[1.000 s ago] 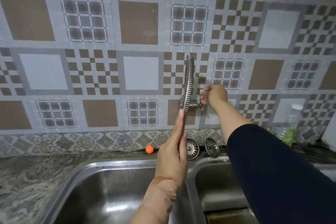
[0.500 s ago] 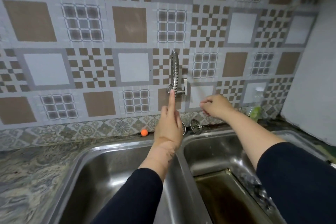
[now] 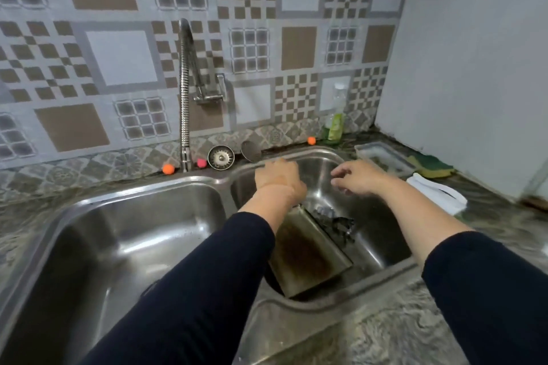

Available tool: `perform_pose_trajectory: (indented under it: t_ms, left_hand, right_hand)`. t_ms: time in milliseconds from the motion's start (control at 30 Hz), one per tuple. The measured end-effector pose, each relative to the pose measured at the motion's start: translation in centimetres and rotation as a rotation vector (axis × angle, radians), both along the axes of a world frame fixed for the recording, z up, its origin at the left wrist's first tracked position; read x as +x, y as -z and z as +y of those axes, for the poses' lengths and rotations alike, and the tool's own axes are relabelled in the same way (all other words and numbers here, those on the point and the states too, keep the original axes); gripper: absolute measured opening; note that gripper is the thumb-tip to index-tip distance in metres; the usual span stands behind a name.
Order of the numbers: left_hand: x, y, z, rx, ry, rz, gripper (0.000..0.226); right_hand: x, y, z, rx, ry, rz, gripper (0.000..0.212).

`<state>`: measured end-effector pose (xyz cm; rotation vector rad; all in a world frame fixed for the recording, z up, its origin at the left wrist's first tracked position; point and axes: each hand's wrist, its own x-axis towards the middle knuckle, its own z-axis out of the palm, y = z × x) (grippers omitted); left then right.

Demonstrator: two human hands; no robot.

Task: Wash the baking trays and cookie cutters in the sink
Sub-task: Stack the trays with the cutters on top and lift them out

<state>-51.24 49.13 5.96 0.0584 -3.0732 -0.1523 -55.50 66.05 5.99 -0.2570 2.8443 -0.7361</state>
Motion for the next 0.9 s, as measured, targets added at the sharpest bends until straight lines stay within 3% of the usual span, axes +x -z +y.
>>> perform_pose_trajectory:
  t_ms: [167,433,533,633,733,900]
  left_hand:
    - [-2.4,4.1,5.6,0.155,0.018,-0.242,0.038]
    - [-6.6,11.7,11.2,0.182,-0.022,-0.449,0.035]
    - [-7.8,14.4,11.6,0.269,-0.109,-0.433,0.035]
    - [-10.0,17.0,11.2,0.321,-0.159,-0.375,0.048]
    - [-12.7,18.9,11.0,0.255,-0.13,-0.353,0.066]
    - [-16.7,21.6,10.1,0.084,-0.005,-0.34,0.077]
  right_hand:
    - [-2.1,3.6,5.4,0.061,-0.019,-0.115,0.039]
    - [-6.1,11.3,9.0,0.159,-0.193,-0.264,0.071]
    - [-7.4,14.2,8.3,0.205,-0.211,-0.295,0.087]
    - [-8.8,16.5,7.2,0.22,-0.193,-0.28,0.083]
    - [-9.7,18.6,6.3,0.233,-0.182,-0.226,0.082]
    - [-11.4,21.8,5.4,0.349,-0.132,-0.244,0.086]
